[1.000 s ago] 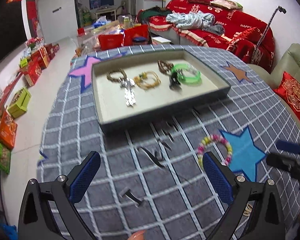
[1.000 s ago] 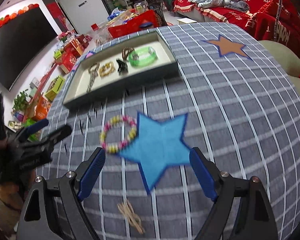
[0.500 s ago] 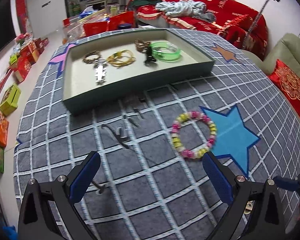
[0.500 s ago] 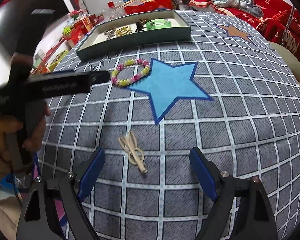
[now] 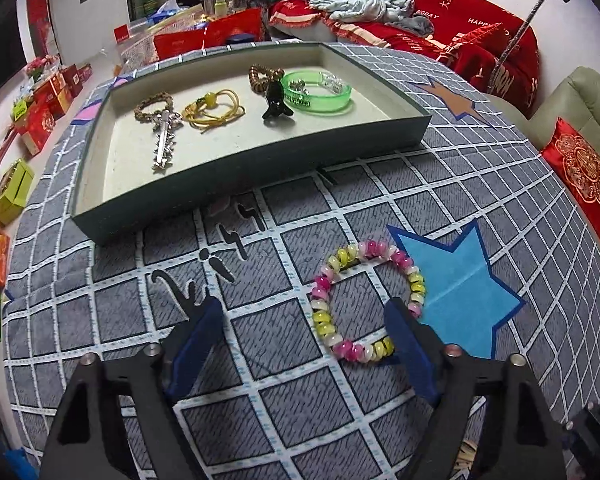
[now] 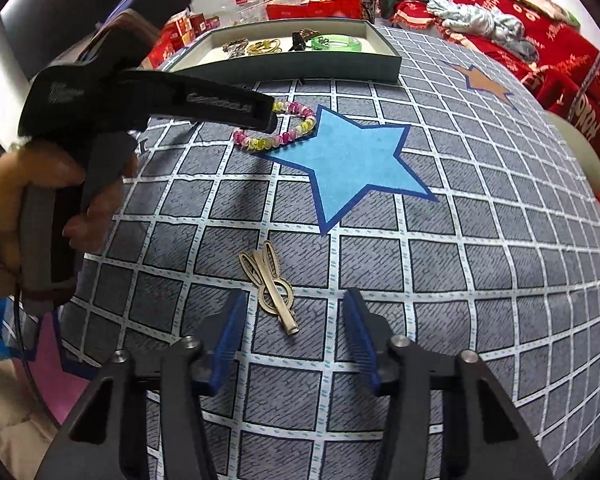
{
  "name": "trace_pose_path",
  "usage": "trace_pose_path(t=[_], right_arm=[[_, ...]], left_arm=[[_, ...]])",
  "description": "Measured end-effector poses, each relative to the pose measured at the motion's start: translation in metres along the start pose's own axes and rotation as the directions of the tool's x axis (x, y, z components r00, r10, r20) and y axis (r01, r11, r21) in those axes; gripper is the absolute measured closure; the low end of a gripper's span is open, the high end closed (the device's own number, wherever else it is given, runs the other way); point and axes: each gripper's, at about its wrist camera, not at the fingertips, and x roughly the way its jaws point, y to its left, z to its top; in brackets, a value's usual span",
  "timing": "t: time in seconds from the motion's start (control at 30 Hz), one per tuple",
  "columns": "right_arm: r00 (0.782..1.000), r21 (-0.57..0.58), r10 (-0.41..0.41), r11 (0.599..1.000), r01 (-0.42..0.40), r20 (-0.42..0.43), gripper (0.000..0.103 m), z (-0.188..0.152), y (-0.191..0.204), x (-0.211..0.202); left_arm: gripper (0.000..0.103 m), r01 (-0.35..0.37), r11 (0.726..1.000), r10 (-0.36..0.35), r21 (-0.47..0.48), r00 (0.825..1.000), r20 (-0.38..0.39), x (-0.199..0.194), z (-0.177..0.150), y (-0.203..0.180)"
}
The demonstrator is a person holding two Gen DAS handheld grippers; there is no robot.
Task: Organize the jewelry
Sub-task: 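Grasp the tan hair tie with the right tool while the left tool grasps the pastel beaded bracelet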
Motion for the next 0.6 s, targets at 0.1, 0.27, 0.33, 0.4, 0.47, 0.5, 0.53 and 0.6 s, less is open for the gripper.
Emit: trace_pose_path(t=[0.1,0.27,0.33,0.4,0.47,0.5,0.53,0.6], right_arm=[[0.999,-0.057,-0.038,0.998,0.038,-0.001,0.060,-0.001,0.009,0.000],[0.999,-0.101,-0.053,0.994,0.052,-0.002,0.069,-0.001,0.018,-0.001],[0.999,-0.106,-0.045,0.993,0.044,-0.006,0.074,-0.001,0.020,-0.001],[0.999,-0.113,-0.042,0.993,0.041,-0.008,0.082,-0.001,0.022,-0.001],[0.999,-0.123,-0.040,0.992,0.039,-0.009,0.088,-0.001,0.025,-0.001],[0.999,-0.125,-0.045,0.991,0.044,-0.008,0.088,-0.001,0.026,-0.001],[0.999,-0.125,-0.047,0.991,0.046,-0.006,0.088,-0.001,0.026,-0.001],[0.999,-0.112,-0.044,0.993,0.043,-0.002,0.094,-0.001,0.025,-0.001]], left_arm=[[0.029,-0.003,0.999,0.003,0.042,1.000,0.013,0.000,0.001,-0.008],[0.034,-0.016,0.996,0.015,0.086,1.000,0.017,0.001,0.000,-0.021],[0.040,-0.026,0.994,0.023,0.109,0.999,0.026,0.002,-0.001,-0.027],[0.050,-0.017,0.993,0.014,0.120,1.000,0.028,0.001,0.000,-0.029],[0.057,-0.010,0.992,0.007,0.125,1.000,0.026,0.000,0.000,-0.029],[0.070,-0.008,0.992,0.004,0.129,1.000,0.028,0.000,0.000,-0.029],[0.076,-0.001,0.991,-0.003,0.133,1.000,0.027,-0.001,0.001,-0.029],[0.076,0.009,0.991,-0.013,0.134,1.000,0.026,-0.002,0.000,-0.029]])
